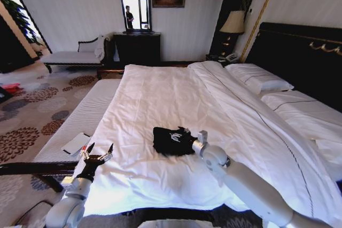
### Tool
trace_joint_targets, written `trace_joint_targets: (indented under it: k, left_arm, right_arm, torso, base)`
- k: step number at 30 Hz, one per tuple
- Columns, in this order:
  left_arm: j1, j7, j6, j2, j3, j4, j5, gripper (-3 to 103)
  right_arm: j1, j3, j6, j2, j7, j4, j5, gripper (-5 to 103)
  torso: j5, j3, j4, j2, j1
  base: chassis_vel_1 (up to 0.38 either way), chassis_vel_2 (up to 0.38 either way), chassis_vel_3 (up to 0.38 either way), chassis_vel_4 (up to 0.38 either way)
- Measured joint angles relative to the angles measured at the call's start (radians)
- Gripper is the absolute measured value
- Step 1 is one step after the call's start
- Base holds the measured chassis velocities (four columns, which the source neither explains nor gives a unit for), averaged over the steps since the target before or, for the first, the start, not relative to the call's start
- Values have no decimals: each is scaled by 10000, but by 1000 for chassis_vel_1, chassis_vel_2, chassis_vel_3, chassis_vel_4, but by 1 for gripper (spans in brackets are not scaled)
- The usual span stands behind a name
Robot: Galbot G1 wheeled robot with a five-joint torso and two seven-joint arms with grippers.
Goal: Fold the clothes on the bed.
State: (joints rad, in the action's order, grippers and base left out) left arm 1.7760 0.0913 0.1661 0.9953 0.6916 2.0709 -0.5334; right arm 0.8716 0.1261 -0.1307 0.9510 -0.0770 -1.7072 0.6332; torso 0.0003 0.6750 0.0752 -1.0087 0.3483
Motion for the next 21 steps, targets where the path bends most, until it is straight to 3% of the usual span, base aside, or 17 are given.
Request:
trace_joint_targets:
  k: [4,17,21]
  left_arm:
    - [313,12,-17,-76,392,122,-11,100]
    - [724,6,-17,5,693,216,-27,100]
    - [723,6,-16,0,730,197,-37,100]
  right_arm:
    - [-152,140,641,781,214,892,-380,100]
    - [-324,636,1133,2656,525,2033,-872,100]
    - [-341,743,1203,2803,549,2105,-968,100]
  torso:
    - [-4,1,-3,0,1]
    - [-5,1,-3,0,1]
    - [-5,1,0,0,0]
  base:
    - [0,0,0,0]
    - [0,0,0,0]
    - [0,0,0,0]
